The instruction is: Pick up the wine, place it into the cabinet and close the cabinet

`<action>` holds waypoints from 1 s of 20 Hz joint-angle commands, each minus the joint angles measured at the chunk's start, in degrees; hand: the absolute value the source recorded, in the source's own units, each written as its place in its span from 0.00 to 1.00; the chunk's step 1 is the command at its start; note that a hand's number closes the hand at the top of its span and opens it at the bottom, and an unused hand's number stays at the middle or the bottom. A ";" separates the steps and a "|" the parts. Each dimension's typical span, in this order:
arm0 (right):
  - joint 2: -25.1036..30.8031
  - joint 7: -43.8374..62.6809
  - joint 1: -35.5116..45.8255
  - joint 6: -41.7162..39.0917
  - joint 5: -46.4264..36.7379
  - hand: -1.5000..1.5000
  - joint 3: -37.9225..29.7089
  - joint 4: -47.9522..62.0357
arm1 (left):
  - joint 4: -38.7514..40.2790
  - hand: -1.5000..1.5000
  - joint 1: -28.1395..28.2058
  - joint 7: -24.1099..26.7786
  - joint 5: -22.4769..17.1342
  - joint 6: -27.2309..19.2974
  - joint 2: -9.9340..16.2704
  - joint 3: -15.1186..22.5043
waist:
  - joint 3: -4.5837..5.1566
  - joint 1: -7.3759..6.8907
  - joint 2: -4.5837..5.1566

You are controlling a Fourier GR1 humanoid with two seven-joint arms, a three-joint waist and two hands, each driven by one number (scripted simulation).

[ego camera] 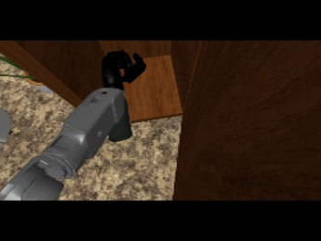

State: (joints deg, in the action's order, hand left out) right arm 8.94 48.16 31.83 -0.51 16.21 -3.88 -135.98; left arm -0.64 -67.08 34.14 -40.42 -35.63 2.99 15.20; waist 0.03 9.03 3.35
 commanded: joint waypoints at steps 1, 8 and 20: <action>0.24 0.34 -0.09 -0.31 0.64 0.00 0.17 -0.59 | 0.61 1.00 0.01 -0.43 2.41 -3.30 1.54 2.24 | 0.06 -0.04 0.26; 0.14 1.07 0.33 -0.36 1.26 0.00 0.67 -1.30 | 0.63 1.00 2.36 -3.30 4.47 -7.30 4.32 4.10 | 0.13 0.56 0.57; -0.06 -0.81 1.27 -0.92 1.01 0.00 0.22 -0.73 | 0.59 0.00 4.29 -5.11 5.61 -4.27 4.67 4.98 | 0.22 0.85 1.19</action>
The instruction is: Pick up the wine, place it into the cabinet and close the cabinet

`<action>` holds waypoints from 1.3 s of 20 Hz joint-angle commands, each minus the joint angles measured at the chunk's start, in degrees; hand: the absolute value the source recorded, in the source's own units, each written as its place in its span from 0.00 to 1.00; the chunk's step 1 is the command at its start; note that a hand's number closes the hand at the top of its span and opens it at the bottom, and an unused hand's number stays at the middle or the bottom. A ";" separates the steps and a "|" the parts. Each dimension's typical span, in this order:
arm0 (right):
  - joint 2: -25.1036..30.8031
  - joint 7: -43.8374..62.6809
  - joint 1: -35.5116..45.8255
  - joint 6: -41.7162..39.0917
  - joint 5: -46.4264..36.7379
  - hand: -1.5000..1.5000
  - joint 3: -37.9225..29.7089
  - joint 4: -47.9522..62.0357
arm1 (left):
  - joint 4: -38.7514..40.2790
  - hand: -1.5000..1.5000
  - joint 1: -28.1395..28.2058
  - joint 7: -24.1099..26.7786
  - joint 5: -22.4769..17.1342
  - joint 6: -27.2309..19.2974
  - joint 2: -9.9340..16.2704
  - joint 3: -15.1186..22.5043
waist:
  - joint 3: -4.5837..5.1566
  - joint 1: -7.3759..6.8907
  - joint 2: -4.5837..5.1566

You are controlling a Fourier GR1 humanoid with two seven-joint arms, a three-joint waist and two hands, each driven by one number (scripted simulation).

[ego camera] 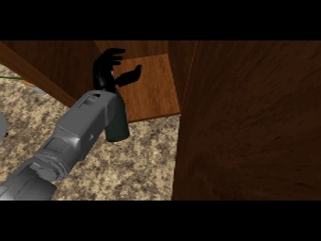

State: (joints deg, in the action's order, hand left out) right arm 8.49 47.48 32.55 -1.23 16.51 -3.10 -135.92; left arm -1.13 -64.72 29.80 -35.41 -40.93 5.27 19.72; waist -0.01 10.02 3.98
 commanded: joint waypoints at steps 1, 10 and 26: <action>0.09 0.49 0.45 0.23 0.32 0.00 0.10 -0.59 | 1.08 0.00 1.95 -0.39 0.79 1.83 1.99 0.63 | 0.31 -0.65 0.21; 0.46 1.72 0.38 0.66 0.83 0.00 -0.35 -1.82 | 1.07 0.00 2.19 1.80 1.73 5.28 5.23 1.42 | 0.29 -1.29 -0.43; 1.28 2.35 -1.09 1.92 -0.68 0.00 -0.75 -1.94 | -10.27 0.00 0.35 11.38 -4.04 34.18 2.05 -4.99 | 0.12 -6.84 -2.95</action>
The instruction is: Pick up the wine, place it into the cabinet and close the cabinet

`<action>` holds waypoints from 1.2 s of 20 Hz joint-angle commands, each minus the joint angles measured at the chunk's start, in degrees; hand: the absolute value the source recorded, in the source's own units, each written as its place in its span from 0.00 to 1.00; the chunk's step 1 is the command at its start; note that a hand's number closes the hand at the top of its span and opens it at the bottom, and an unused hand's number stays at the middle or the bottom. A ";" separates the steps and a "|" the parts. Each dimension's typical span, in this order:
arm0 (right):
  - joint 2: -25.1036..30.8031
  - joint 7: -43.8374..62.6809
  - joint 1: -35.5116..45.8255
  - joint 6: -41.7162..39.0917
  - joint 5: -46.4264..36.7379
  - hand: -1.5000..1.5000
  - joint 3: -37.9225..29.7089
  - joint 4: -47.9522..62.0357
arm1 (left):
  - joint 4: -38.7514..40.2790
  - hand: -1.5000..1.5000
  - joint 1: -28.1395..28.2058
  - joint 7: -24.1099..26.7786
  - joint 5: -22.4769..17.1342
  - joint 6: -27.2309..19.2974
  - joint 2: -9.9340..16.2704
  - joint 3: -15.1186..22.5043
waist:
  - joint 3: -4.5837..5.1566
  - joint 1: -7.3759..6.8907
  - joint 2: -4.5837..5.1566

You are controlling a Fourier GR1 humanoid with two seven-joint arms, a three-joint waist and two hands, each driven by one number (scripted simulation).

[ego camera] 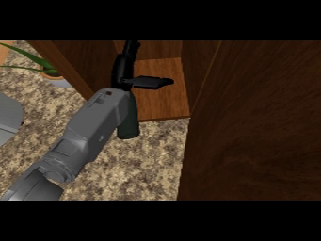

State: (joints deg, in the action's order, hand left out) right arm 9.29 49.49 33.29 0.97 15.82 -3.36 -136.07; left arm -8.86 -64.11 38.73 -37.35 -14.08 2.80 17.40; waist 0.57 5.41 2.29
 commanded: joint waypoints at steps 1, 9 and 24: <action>0.83 1.94 -0.45 1.04 0.67 0.00 -1.56 -2.54 | -2.53 0.00 -0.23 2.49 -2.03 9.02 4.75 -2.75 | -0.45 -2.31 -1.47; 3.15 8.60 5.40 6.06 -2.44 0.00 -0.56 -2.13 | -7.97 0.00 0.33 -2.77 0.39 9.63 -1.02 -1.05 | -0.50 -5.25 -2.68; 2.86 5.55 0.24 5.85 -4.22 0.00 1.83 -3.70 | -51.31 0.00 18.78 -18.72 3.47 -9.44 -2.78 13.78 | -0.55 -6.17 -3.07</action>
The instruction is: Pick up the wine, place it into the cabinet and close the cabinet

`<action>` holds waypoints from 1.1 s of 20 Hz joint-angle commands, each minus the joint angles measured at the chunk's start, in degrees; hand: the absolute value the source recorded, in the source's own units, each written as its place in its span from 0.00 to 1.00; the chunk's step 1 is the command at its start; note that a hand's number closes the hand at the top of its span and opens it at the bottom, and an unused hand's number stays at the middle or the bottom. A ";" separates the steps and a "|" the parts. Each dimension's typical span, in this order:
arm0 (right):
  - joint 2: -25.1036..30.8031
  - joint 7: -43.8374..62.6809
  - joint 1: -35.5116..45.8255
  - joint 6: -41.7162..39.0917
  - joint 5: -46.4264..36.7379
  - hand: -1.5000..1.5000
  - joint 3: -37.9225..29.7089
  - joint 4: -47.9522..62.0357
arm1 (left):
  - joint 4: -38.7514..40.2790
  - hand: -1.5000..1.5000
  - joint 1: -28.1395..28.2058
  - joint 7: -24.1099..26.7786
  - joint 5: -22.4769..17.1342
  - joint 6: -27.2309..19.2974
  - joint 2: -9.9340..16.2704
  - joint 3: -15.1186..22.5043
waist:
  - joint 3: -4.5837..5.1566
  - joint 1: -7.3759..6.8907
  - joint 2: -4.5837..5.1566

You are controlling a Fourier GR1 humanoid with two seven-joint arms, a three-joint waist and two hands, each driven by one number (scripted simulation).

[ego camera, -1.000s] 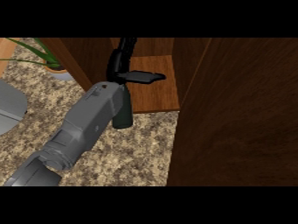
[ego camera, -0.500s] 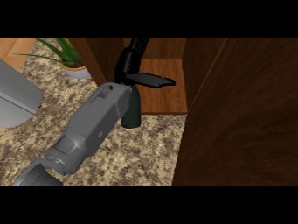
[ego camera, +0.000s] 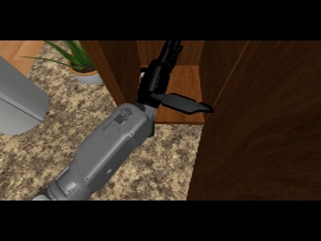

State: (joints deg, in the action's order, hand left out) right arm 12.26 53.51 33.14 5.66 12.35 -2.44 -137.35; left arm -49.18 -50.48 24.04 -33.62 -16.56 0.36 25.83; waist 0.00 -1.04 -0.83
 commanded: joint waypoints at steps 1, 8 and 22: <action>1.33 3.75 -1.92 0.23 1.80 0.00 -0.94 -6.07 | -14.85 0.00 7.73 -5.30 0.92 -6.22 -0.34 4.72 | -0.01 -0.22 -0.30; -0.90 -0.40 -3.72 0.64 -2.57 0.00 4.42 -5.17 | -31.02 0.00 18.39 -5.16 2.48 -19.64 -0.28 13.57 | 0.00 0.66 0.40; 0.26 2.43 0.57 2.54 -2.08 0.00 4.23 -3.07 | -59.00 1.00 41.51 -7.95 6.38 -24.29 8.91 26.37 | 0.03 0.67 0.59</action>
State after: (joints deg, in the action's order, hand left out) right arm 13.23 54.78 34.86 7.80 10.02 0.38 -138.05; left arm -100.76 -14.86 17.21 -27.99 -41.93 5.67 48.92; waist 0.01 -0.34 -0.28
